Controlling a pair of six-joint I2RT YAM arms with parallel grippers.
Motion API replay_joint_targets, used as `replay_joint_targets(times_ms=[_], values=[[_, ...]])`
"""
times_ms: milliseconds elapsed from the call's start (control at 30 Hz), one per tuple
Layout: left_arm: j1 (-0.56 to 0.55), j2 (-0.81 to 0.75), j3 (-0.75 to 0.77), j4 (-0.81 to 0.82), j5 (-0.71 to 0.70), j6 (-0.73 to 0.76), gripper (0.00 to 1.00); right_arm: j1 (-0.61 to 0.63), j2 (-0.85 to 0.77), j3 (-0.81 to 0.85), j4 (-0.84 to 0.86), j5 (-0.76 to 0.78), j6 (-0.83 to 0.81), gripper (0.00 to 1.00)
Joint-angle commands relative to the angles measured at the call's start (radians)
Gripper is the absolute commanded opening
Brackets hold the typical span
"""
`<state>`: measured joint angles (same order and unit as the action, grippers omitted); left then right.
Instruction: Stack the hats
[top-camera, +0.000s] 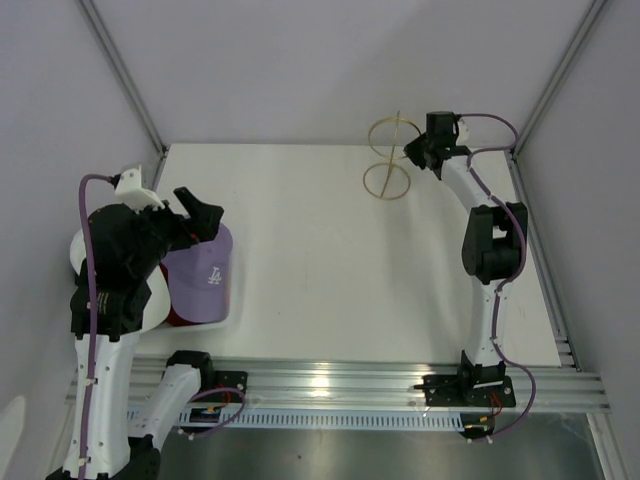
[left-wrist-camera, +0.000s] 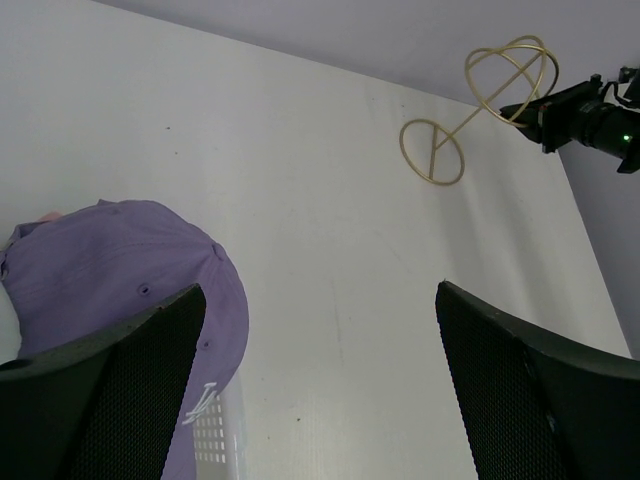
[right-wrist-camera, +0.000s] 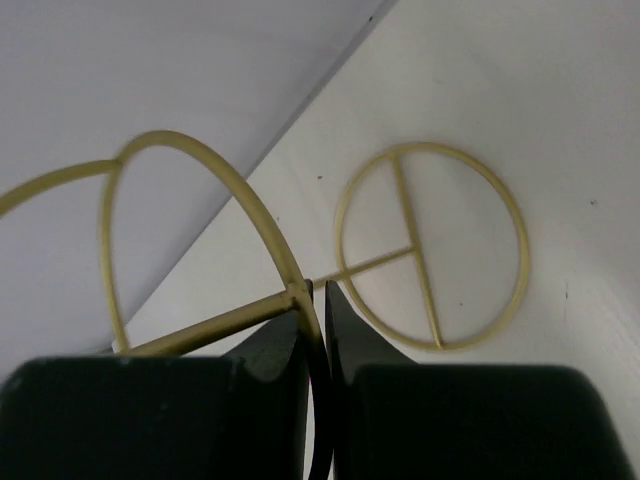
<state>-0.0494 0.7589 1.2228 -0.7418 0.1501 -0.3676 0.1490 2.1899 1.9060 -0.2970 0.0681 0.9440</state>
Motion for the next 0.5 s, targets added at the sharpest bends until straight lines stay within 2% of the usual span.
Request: replay_joint_targets(times_ms=[0, 167, 467], values=[[-0.003, -0.007, -0.012, 0.033, 0.055, -0.02, 0.99, 0.012, -0.047, 0.021, -0.096, 0.027, 0.024, 0.0], [-0.004, -0.02, -0.008, 0.03, 0.059, -0.024, 0.99, 0.041, -0.084, -0.004, -0.146, 0.012, 0.024, 0.0], [-0.05, -0.038, 0.017, 0.007, 0.008, -0.024, 0.99, 0.124, -0.255, -0.283, -0.116, -0.171, 0.022, 0.0]])
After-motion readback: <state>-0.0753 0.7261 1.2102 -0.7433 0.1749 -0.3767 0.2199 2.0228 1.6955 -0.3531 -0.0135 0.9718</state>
